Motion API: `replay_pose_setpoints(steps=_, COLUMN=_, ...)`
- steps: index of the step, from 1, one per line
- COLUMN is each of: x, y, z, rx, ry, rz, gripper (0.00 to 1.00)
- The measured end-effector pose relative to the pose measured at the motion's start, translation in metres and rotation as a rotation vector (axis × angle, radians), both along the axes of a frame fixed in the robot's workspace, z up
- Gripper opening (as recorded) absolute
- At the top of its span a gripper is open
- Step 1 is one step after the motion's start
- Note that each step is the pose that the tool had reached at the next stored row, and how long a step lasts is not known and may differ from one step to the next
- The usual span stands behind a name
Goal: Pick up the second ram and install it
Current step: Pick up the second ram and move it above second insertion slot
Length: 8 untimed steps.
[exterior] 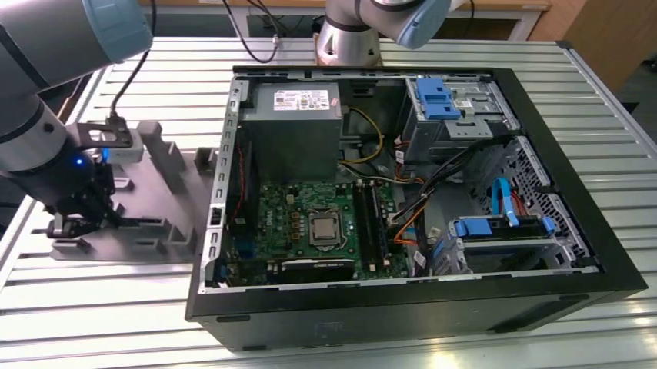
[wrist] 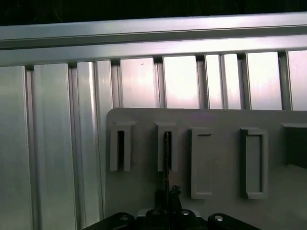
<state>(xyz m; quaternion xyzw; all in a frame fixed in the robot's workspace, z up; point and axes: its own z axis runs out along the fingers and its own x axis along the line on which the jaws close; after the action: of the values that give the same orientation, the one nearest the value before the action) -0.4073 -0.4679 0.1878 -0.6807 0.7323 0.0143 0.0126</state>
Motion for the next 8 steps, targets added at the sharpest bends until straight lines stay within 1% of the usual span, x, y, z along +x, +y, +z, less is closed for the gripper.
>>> replay_pose_setpoints(steps=4, x=0.0000, y=0.0000, z=-0.0002, rx=0.0000, ry=-0.0001, rz=0.049, gripper=0.14)
replay_pose_setpoints(steps=8, x=0.0000, y=0.0000, z=-0.0003, rx=0.0001, ry=-0.0001, rz=0.056, gripper=0.14)
